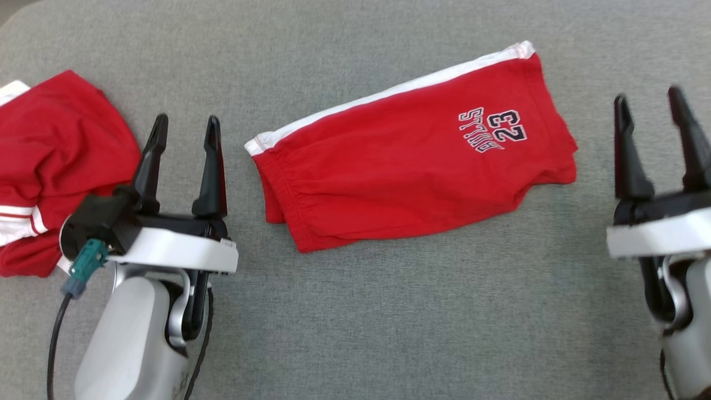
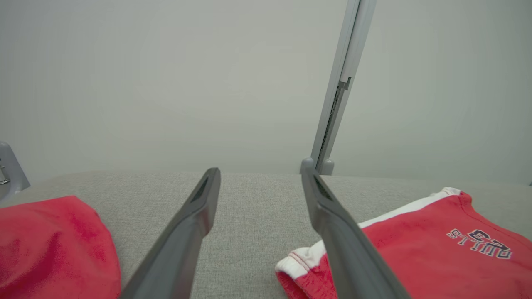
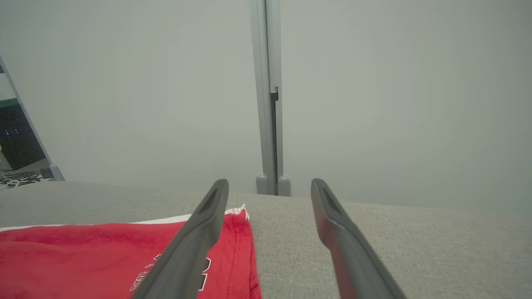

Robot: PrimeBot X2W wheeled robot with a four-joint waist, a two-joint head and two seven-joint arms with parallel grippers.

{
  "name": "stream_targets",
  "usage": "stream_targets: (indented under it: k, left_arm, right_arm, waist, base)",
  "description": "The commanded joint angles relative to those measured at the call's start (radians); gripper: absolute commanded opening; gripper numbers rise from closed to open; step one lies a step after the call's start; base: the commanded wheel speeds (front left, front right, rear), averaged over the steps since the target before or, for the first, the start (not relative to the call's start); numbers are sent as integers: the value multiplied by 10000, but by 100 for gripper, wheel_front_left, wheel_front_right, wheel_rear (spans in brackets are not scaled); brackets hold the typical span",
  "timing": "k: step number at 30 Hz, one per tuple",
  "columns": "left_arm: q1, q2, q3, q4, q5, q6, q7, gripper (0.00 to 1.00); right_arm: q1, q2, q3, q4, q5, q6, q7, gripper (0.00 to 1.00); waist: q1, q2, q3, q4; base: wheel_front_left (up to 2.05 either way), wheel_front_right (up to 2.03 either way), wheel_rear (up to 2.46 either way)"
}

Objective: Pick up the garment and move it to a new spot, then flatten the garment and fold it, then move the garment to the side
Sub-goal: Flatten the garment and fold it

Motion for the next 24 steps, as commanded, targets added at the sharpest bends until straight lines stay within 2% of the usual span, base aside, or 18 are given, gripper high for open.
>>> stream_targets:
  k: [1, 9, 13, 24]
  left_arm:
    - [207, 94, 43, -26, 145, 13, -10, 100]
    - [1040, 303, 222, 141, 353, -172, -10, 100]
    - [1550, 346, 278, 136, 362, -97, -12, 100]
    - [2133, 424, 238, 96, 300, 22, 46, 100]
  right_arm:
    - [358, 77, -45, -183, -101, 0, 160, 100]
    - [2328, 672, -346, -1583, -315, 0, 817, 100]
    - [2991, 953, -416, -1981, -339, 0, 998, 100]
    - [3505, 1135, -507, -2374, -296, 0, 1241, 100]
  waist:
    - [0, 0, -214, -160]
    - [0, 0, -831, -578]
    - [0, 0, -1151, -773]
    - [0, 0, -1509, -910]
  base:
    - [0, 0, 0]
    - [0, 0, 0]
    - [0, 0, 0]
    - [0, 0, 0]
